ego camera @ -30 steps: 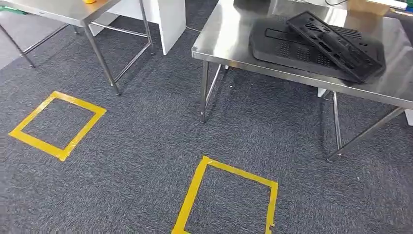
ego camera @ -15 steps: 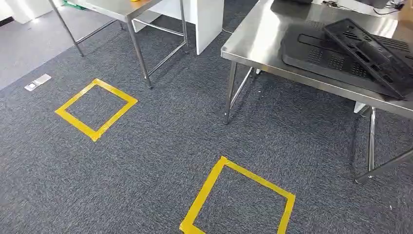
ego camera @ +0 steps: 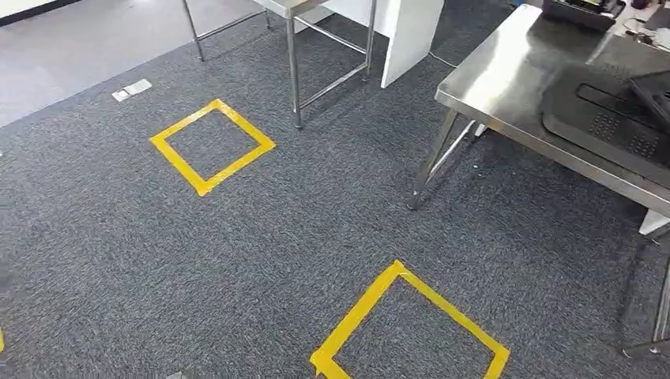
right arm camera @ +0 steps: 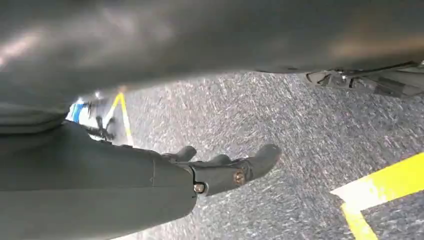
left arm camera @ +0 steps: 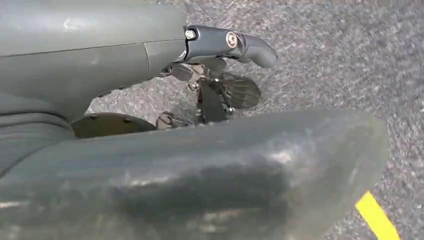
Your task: Take the parts from the cabinet and place them on the table.
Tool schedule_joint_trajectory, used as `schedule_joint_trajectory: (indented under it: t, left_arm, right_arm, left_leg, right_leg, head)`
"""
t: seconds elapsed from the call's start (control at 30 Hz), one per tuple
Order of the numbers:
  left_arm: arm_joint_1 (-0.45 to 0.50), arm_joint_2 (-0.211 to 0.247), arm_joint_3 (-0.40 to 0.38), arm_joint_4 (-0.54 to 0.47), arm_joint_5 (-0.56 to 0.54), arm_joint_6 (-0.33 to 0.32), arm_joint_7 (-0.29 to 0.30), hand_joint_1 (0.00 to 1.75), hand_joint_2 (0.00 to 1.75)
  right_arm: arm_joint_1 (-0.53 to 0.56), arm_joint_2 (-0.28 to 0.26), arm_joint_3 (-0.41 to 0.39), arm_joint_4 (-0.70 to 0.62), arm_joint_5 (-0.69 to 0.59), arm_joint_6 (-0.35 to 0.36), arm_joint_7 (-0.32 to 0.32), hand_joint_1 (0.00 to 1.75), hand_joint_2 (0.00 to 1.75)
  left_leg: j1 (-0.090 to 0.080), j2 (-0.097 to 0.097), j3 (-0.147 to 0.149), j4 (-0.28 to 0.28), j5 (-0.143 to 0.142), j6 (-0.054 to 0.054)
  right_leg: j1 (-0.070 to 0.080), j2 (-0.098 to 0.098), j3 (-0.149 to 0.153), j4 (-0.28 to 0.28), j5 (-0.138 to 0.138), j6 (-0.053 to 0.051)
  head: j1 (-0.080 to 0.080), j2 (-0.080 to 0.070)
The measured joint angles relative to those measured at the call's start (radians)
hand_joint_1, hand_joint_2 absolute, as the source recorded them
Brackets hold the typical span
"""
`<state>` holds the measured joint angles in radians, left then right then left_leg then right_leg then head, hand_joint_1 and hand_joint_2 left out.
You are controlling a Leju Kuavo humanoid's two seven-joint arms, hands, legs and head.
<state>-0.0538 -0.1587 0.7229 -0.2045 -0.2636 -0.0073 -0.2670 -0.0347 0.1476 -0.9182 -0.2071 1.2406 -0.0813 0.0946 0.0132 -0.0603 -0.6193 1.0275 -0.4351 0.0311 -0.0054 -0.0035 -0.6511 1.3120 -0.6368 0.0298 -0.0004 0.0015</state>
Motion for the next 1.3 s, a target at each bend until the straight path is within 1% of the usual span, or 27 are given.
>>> schedule_joint_trajectory:
  t: [0.07, 0.1, 0.13, 0.27, 0.3, 0.33, 0.37, 0.43, 0.47, 0.5, 0.57, 0.6, 0.63, 0.67, 0.7, 0.8, 0.83, 0.87, 0.9, 0.97, 1.0, 1.03, 1.1, 1.13, 1.17, 1.27, 1.3]
  left_arm:
    - [0.000, 0.000, 0.000, 0.000, -0.005, -0.007, -0.006, 0.00, 0.00]
    - [0.000, 0.000, 0.000, 0.000, -0.008, -0.009, -0.008, 0.00, 0.00]
    - [-0.001, 0.000, 0.000, 0.000, -0.010, -0.011, -0.010, 0.00, 0.00]
    - [0.005, 0.000, 0.000, 0.000, -0.011, -0.013, -0.011, 0.00, 0.00]
    - [0.007, 0.002, 0.000, 0.000, -0.011, -0.012, -0.011, 0.00, 0.00]
    - [0.006, 0.002, 0.000, 0.000, -0.011, -0.012, -0.012, 0.00, 0.00]
    - [0.006, 0.002, 0.000, 0.000, -0.012, -0.012, -0.012, 0.00, 0.00]
    - [0.003, 0.002, 0.000, 0.000, -0.018, -0.012, -0.011, 0.00, 0.00]
    - [0.003, 0.001, 0.000, 0.000, -0.018, -0.012, -0.011, 0.00, 0.00]
    - [0.005, 0.001, 0.000, 0.000, -0.019, -0.012, -0.011, 0.00, 0.00]
    - [0.005, 0.001, 0.000, 0.000, -0.020, 0.003, -0.008, 0.00, 0.00]
    - [0.005, 0.001, 0.000, 0.000, -0.023, 0.019, -0.005, 0.00, 0.00]
    - [0.002, 0.000, 0.000, 0.000, -0.030, 0.039, 0.004, 0.00, 0.00]
    - [-0.001, -0.002, 0.000, 0.000, -0.032, 0.061, 0.018, 0.00, 0.00]
    - [-0.001, -0.002, 0.000, 0.000, -0.034, 0.089, 0.034, 0.00, 0.00]
    - [-0.002, -0.002, 0.000, 0.000, -0.034, 0.120, 0.064, 0.00, 0.00]
    - [-0.002, -0.003, 0.000, 0.000, -0.034, 0.120, 0.065, 0.00, 0.00]
    - [-0.003, -0.003, 0.000, 0.000, -0.032, 0.122, 0.068, 0.00, 0.00]
    - [-0.005, -0.003, 0.000, 0.000, -0.032, 0.122, 0.068, 0.00, 0.00]
    - [-0.006, -0.005, 0.000, 0.000, -0.032, 0.123, 0.069, 0.00, 0.00]
    - [-0.005, -0.005, 0.000, 0.000, -0.032, 0.123, 0.069, 0.00, 0.00]
    - [-0.004, -0.005, 0.000, 0.000, -0.032, 0.123, 0.070, 0.00, 0.00]
    - [-0.003, -0.006, 0.000, 0.000, -0.032, 0.123, 0.071, 0.00, 0.00]
    - [-0.003, -0.008, 0.000, 0.000, -0.029, 0.123, 0.068, 0.00, 0.00]
    - [-0.004, -0.008, 0.001, 0.000, -0.028, 0.127, 0.064, 0.00, 0.00]
    - [0.001, -0.010, 0.006, 0.000, -0.023, 0.149, 0.047, 0.00, 0.00]
    - [0.005, -0.010, 0.007, 0.000, -0.024, 0.155, 0.042, 0.00, 0.00]
  right_arm:
    - [0.000, -0.001, -0.001, 0.000, -0.001, 0.000, -0.003, 0.00, 0.00]
    - [-0.001, -0.002, -0.002, 0.000, -0.002, 0.000, -0.004, 0.00, 0.00]
    - [-0.002, -0.003, -0.004, 0.000, -0.003, 0.000, -0.004, 0.00, 0.00]
    - [-0.008, -0.005, -0.005, 0.000, -0.006, 0.000, -0.003, 0.00, 0.00]
    - [-0.008, -0.004, -0.005, 0.000, -0.006, 0.000, -0.002, 0.00, 0.00]
    - [-0.007, -0.005, -0.006, 0.000, -0.006, 0.000, -0.002, 0.00, 0.00]
    - [-0.005, -0.005, -0.006, 0.000, -0.007, 0.000, -0.001, 0.00, 0.00]
    - [0.002, -0.005, -0.007, 0.000, -0.008, 0.000, 0.001, 0.00, 0.00]
    - [0.003, -0.005, -0.008, 0.000, -0.008, 0.000, 0.001, 0.00, 0.00]
    - [0.003, -0.005, -0.009, 0.000, -0.008, 0.002, 0.002, 0.00, 0.00]
    - [0.000, -0.005, -0.011, 0.000, -0.006, 0.007, 0.002, 0.00, 0.00]
    - [-0.001, -0.004, -0.011, 0.000, -0.005, 0.008, 0.002, 0.00, 0.00]
    - [-0.001, -0.005, -0.011, 0.000, -0.003, 0.008, 0.002, 0.00, 0.00]
    - [0.000, -0.006, -0.013, 0.000, -0.002, 0.009, 0.004, 0.00, 0.00]
    - [-0.002, -0.006, -0.013, 0.000, 0.001, 0.011, 0.007, 0.00, 0.00]
    - [-0.007, -0.006, -0.013, 0.000, 0.007, 0.012, 0.009, 0.00, 0.00]
    - [-0.007, -0.006, -0.013, 0.000, 0.007, 0.012, 0.010, 0.00, 0.00]
    - [-0.005, -0.006, -0.013, 0.000, 0.007, 0.013, 0.010, 0.00, 0.00]
    - [-0.002, -0.006, -0.013, 0.000, 0.007, 0.014, 0.010, 0.00, 0.00]
    - [-0.001, -0.006, -0.013, 0.000, 0.007, 0.014, 0.010, 0.00, 0.00]
    - [-0.001, -0.006, -0.013, 0.001, 0.007, 0.014, 0.010, 0.00, 0.00]
    - [0.000, -0.006, -0.013, 0.001, 0.007, 0.014, 0.010, 0.00, 0.00]
    - [0.000, -0.006, -0.013, 0.001, 0.011, 0.015, 0.011, 0.00, 0.00]
    - [0.000, -0.007, -0.013, 0.001, 0.016, 0.018, 0.011, 0.00, 0.00]
    - [0.000, -0.008, -0.013, 0.001, 0.018, 0.019, 0.011, 0.00, 0.00]
    - [-0.007, -0.010, -0.013, 0.001, 0.024, 0.019, 0.010, 0.00, 0.00]
    - [-0.007, -0.010, -0.013, 0.001, 0.025, 0.019, 0.008, 0.00, 0.00]
  left_leg:
    - [0.000, -0.033, -0.002, 0.000, 0.007, -0.007]
    - [0.000, -0.048, -0.003, 0.000, 0.011, -0.011]
    - [0.000, -0.057, -0.005, 0.001, 0.015, -0.017]
    - [-0.002, -0.094, -0.016, -0.010, 0.031, -0.044]
    - [0.000, -0.083, -0.022, 0.000, 0.029, -0.045]
    - [-0.007, -0.010, -0.037, 0.032, -0.003, -0.047]
    - [-0.006, 0.027, -0.062, 0.088, -0.047, -0.051]
    - [-0.001, 0.052, -0.131, 0.252, -0.131, -0.061]
    - [0.001, 0.054, -0.152, 0.309, -0.147, -0.065]
    - [0.003, 0.058, -0.147, 0.309, -0.139, -0.067]
    - [0.009, 0.072, -0.065, 0.178, -0.073, -0.070]
    - [0.009, 0.097, -0.008, 0.085, -0.040, -0.070]
    - [0.007, 0.166, 0.033, 0.015, -0.034, -0.068]
    - [0.004, 0.159, 0.035, 0.013, -0.031, -0.058]
    - [0.003, 0.138, 0.031, 0.013, -0.032, -0.049]
    - [-0.001, 0.099, 0.024, 0.003, -0.018, -0.025]
    - [0.002, 0.086, 0.022, 0.000, -0.013, -0.018]
    - [0.002, 0.075, 0.017, -0.001, -0.009, -0.011]
    - [0.002, 0.058, 0.011, -0.001, -0.005, -0.005]
    - [0.000, 0.023, 0.001, 0.000, 0.001, 0.001]
    - [0.000, 0.007, -0.001, 0.000, 0.003, 0.001]
    - [0.000, -0.010, -0.001, 0.000, 0.006, -0.001]
    - [0.000, -0.043, -0.001, 0.000, 0.012, -0.007]
    - [0.001, -0.056, -0.003, 0.000, 0.016, -0.013]
    - [-0.006, -0.066, -0.005, 0.003, 0.018, -0.019]
    - [-0.001, -0.091, -0.010, -0.010, 0.032, -0.040]
    - [-0.001, -0.108, -0.016, -0.010, 0.038, -0.049]
  right_leg:
    - [-0.004, 0.012, 0.076, -0.156, 0.070, 0.016]
    - [-0.007, 0.041, 0.129, -0.259, 0.107, 0.019]
    - [-0.008, 0.085, 0.148, -0.312, 0.112, 0.012]
    - [0.006, 0.045, 0.147, -0.313, 0.129, -0.017]
    - [-0.010, 0.028, 0.150, -0.320, 0.138, -0.029]
    - [-0.007, 0.016, 0.149, -0.320, 0.140, -0.034]
    - [-0.006, 0.003, 0.148, -0.320, 0.143, -0.040]
    - [-0.001, -0.030, 0.144, -0.319, 0.143, -0.041]
    - [-0.001, -0.048, 0.142, -0.319, 0.143, -0.041]
    - [-0.001, -0.063, 0.142, -0.319, 0.143, -0.041]
    - [-0.003, -0.090, 0.145, -0.319, 0.141, -0.040]
    - [-0.004, -0.100, 0.149, -0.317, 0.137, -0.033]
    - [0.004, -0.109, 0.154, -0.315, 0.132, -0.026]
    - [0.014, -0.119, 0.143, -0.311, 0.126, -0.018]
    - [0.014, -0.126, 0.151, -0.312, 0.126, -0.015]
    - [0.012, -0.154, 0.160, -0.313, 0.123, 0.002]
    - [0.005, -0.094, 0.147, -0.292, 0.104, 0.003]
    - [0.003, -0.039, 0.121, -0.233, 0.069, -0.005]
    - [0.002, -0.012, 0.081, -0.148, 0.031, -0.011]
    - [0.002, 0.001, 0.006, 0.005, -0.021, -0.012]
    - [0.001, 0.001, -0.001, 0.015, -0.015, -0.006]
    - [0.000, 0.002, 0.014, -0.021, 0.007, 0.002]
    - [-0.003, 0.022, 0.101, -0.203, 0.088, 0.018]
    - [-0.008, 0.081, 0.145, -0.293, 0.116, 0.017]
    - [-0.003, 0.096, 0.145, -0.309, 0.116, 0.008]
    - [0.006, 0.064, 0.143, -0.309, 0.127, -0.010]
    - [0.000, 0.047, 0.152, -0.318, 0.136, -0.020]
  head:
    - [0.000, 0.000]
    - [0.001, 0.000]
    - [0.000, 0.000]
    - [0.000, 0.000]
    - [0.000, 0.000]
    - [-0.005, 0.000]
    - [-0.010, 0.000]
    - [-0.011, 0.000]
    - [-0.011, 0.000]
    - [-0.011, 0.000]
    - [-0.012, 0.000]
    - [-0.012, 0.000]
    - [-0.015, 0.000]
    - [-0.014, 0.000]
    - [-0.003, 0.000]
    - [-0.004, 0.000]
    - [-0.002, 0.000]
    - [-0.001, 0.000]
    - [0.001, 0.000]
    - [0.001, 0.000]
    - [0.000, 0.000]
    - [0.001, 0.000]
    - [0.001, 0.000]
    - [0.002, 0.000]
    - [0.000, 0.000]
    - [0.000, 0.000]
    - [0.001, 0.000]
